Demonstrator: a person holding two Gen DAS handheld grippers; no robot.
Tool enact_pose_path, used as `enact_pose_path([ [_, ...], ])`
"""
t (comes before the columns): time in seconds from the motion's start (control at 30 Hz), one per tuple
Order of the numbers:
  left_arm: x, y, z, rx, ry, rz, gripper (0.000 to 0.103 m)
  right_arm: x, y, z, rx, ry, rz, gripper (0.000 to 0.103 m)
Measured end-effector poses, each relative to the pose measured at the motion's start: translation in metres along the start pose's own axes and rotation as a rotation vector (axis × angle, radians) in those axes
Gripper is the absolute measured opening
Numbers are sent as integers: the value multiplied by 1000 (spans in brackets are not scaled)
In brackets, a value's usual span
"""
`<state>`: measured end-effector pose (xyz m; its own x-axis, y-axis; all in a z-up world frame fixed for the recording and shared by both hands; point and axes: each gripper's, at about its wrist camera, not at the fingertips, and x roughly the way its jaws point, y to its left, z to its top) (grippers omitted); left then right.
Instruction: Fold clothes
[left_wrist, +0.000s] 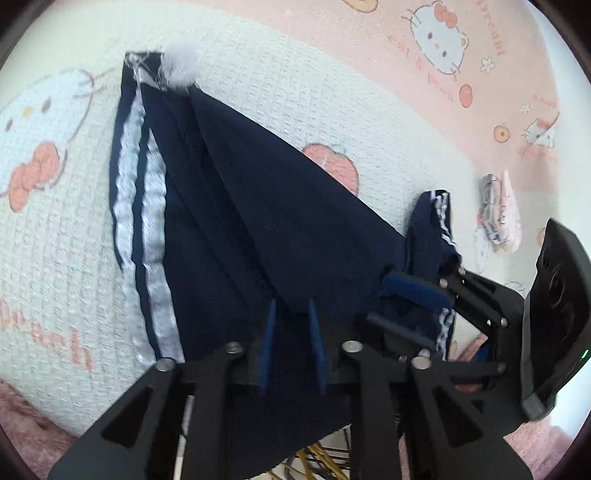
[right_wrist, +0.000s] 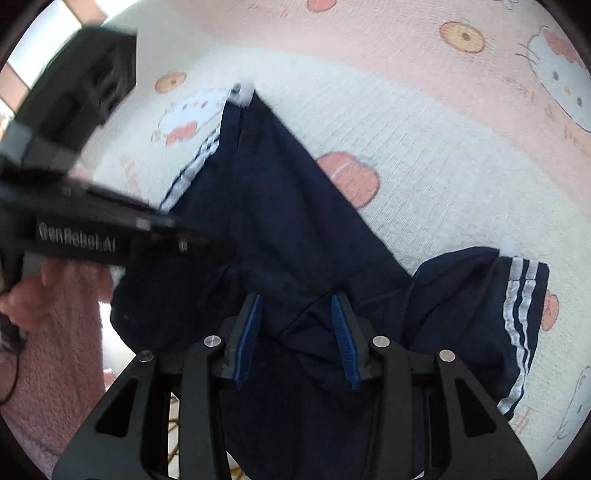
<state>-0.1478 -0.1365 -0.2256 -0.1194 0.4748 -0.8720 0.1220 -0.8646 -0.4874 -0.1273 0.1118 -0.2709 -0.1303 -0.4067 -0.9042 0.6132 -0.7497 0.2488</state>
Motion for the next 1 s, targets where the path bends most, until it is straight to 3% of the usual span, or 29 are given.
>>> enact_pose_path([
  [0.1, -2, 3, -2, -22, 1, -46, 31, -3, 5, 1, -8, -20, 36, 40],
  [0.23, -8, 7, -7, -32, -5, -90, 31, 5, 5, -5, -8, 27, -32, 40],
  [0.4, 16, -13, -28, 9, -4, -57, 30, -11, -15, -10, 141, 0, -52, 40],
  [0.47, 14, -15, -31, 23, -24, -63, 24, -17, -27, -13, 226, -15, -59, 40],
  [0.5, 14, -20, -31, 38, -35, -60, 15, -18, -32, -16, 256, -17, -55, 40],
  [0.6, 11, -26, -33, 63, -58, -14, 4, -20, -33, -22, 257, -20, -69, 40],
  [0.77, -3, -13, -38, 25, -37, 94, 4, -23, -43, -21, 271, -26, -84, 40],
  [0.87, -19, -14, -34, 24, -88, 19, 6, -32, -41, -21, 272, -59, -70, 40],
  [0.9, -22, -17, -31, 29, -99, -5, 13, -36, -42, -22, 265, -68, -67, 40],
  [0.93, -25, -18, -29, 34, -105, -27, 34, -34, -42, -23, 263, -62, -64, 41],
  [1.0, -22, -18, -28, 34, -97, -61, 53, -30, -41, -24, 258, -49, -59, 41],
])
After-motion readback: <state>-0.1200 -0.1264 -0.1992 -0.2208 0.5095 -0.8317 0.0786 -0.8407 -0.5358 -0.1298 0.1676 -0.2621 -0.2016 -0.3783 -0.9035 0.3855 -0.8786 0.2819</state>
